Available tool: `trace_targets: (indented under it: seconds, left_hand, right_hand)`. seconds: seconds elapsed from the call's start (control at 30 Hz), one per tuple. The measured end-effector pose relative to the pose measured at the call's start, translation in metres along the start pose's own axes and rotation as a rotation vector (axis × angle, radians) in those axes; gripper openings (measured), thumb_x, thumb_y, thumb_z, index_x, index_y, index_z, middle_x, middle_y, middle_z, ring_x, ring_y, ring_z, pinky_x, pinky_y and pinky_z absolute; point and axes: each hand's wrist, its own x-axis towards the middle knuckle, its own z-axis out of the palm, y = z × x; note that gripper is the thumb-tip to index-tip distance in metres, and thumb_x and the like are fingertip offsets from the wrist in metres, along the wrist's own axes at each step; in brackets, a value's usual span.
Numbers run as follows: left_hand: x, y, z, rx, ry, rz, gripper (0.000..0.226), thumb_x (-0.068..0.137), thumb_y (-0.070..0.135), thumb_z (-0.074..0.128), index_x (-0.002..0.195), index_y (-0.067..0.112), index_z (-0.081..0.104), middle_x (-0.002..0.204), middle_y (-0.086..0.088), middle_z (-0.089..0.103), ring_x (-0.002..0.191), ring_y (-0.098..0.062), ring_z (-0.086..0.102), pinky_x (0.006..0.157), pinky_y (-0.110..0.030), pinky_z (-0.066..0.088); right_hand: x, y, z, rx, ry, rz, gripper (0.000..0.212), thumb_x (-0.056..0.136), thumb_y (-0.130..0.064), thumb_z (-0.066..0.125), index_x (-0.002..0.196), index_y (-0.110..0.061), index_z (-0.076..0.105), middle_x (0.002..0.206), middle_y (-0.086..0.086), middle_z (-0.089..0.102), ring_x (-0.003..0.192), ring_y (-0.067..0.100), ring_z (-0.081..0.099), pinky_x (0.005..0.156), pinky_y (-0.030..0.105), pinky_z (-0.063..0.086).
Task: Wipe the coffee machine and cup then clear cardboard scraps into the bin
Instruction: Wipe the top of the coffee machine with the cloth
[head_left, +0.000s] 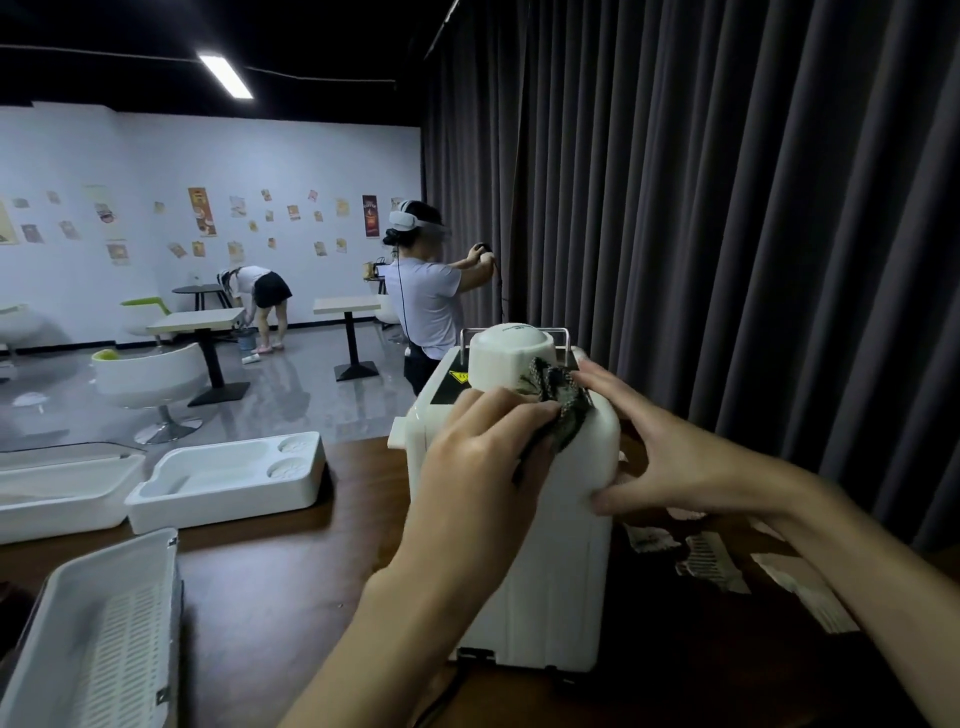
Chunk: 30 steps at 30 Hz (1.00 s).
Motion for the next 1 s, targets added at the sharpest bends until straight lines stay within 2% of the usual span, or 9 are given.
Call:
trace_targets:
  seconds: [0.07,0.2,0.33,0.47,0.53,0.6,0.77,0.87,1.0]
  left_hand:
    - [-0.004,-0.004,-0.002,0.040,0.056,-0.032,0.020,0.086,0.005,0.075,0.106,0.008,0.076,0.099,-0.001,0.071,0.094,-0.023,0.064,0.082,-0.028,0.049]
    - [-0.003,0.004,0.007,0.073,0.098,-0.062,0.022,0.083,0.002,0.077,0.105,0.008,0.076,0.098,-0.002,0.072,0.092,-0.024,0.065,0.079,-0.035,0.052]
    - [0.002,0.018,0.018,0.050,0.023,-0.017,0.019,0.087,0.005,0.074,0.106,0.007,0.076,0.100,-0.003,0.072,0.093,-0.022,0.064,0.081,-0.028,0.049]
    - [-0.003,0.013,0.012,0.099,0.050,-0.062,0.020,0.086,0.003,0.075,0.105,0.007,0.075,0.099,-0.002,0.070,0.094,-0.021,0.062,0.082,-0.017,0.043]
    - [-0.004,0.013,0.010,0.137,0.096,-0.116,0.022,0.083,0.000,0.076,0.104,0.007,0.075,0.098,-0.003,0.070,0.095,-0.020,0.060,0.083,-0.010,0.036]
    - [-0.002,0.019,0.014,0.145,0.093,-0.127,0.025,0.081,-0.003,0.076,0.104,0.006,0.075,0.099,-0.004,0.071,0.095,-0.023,0.062,0.083,-0.013,0.037]
    - [0.002,0.032,0.024,0.112,0.008,-0.044,0.023,0.085,0.000,0.073,0.107,0.006,0.074,0.105,-0.004,0.070,0.098,-0.023,0.062,0.084,-0.024,0.046]
    - [-0.005,0.021,0.020,0.167,0.069,-0.091,0.028,0.081,-0.005,0.072,0.108,0.004,0.071,0.108,-0.006,0.068,0.101,-0.027,0.061,0.088,-0.024,0.044]
    - [-0.021,0.012,0.019,0.217,0.214,-0.209,0.040,0.080,-0.011,0.069,0.117,0.005,0.068,0.115,-0.010,0.062,0.109,-0.028,0.057,0.096,-0.025,0.041]
  right_hand:
    - [0.001,0.002,-0.003,-0.043,-0.016,-0.001,0.114,0.060,-0.048,0.089,0.138,-0.069,0.009,0.147,-0.048,-0.008,0.128,-0.031,-0.003,0.105,0.015,0.016]
    - [0.001,0.004,-0.001,-0.100,0.026,-0.033,0.111,0.061,-0.043,0.088,0.131,-0.075,0.009,0.144,-0.051,-0.001,0.128,-0.031,-0.001,0.098,0.001,0.015]
    - [0.001,0.008,0.000,-0.068,0.046,-0.024,0.117,0.061,-0.037,0.090,0.129,-0.074,0.002,0.153,-0.036,0.005,0.136,-0.019,0.009,0.107,0.009,0.015]
    - [0.001,0.010,-0.014,-0.094,-0.051,-0.058,0.112,0.065,-0.038,0.088,0.136,-0.071,0.008,0.146,-0.048,0.002,0.137,-0.016,0.003,0.104,0.013,0.011]
    - [0.002,0.010,-0.017,-0.115,-0.062,-0.085,0.108,0.066,-0.038,0.087,0.135,-0.072,0.010,0.134,-0.058,0.000,0.130,-0.027,0.004,0.100,0.009,0.011]
    - [0.003,0.010,-0.016,-0.121,-0.025,-0.096,0.107,0.066,-0.036,0.087,0.129,-0.075,0.011,0.126,-0.064,0.000,0.118,-0.039,0.000,0.093,0.002,0.017]
    - [0.004,0.016,-0.009,-0.113,0.048,-0.133,0.110,0.063,-0.031,0.089,0.128,-0.070,0.009,0.122,-0.065,0.001,0.114,-0.041,0.003,0.085,-0.013,0.016]
    - [0.004,0.019,-0.011,-0.121,0.029,-0.152,0.107,0.064,-0.037,0.088,0.129,-0.074,0.012,0.128,-0.062,0.001,0.117,-0.039,-0.001,0.088,-0.007,0.017]
    - [0.009,0.032,-0.017,-0.044,-0.038,-0.140,0.105,0.062,-0.045,0.087,0.136,-0.071,0.017,0.139,-0.054,0.002,0.126,-0.030,0.002,0.102,0.015,0.013]
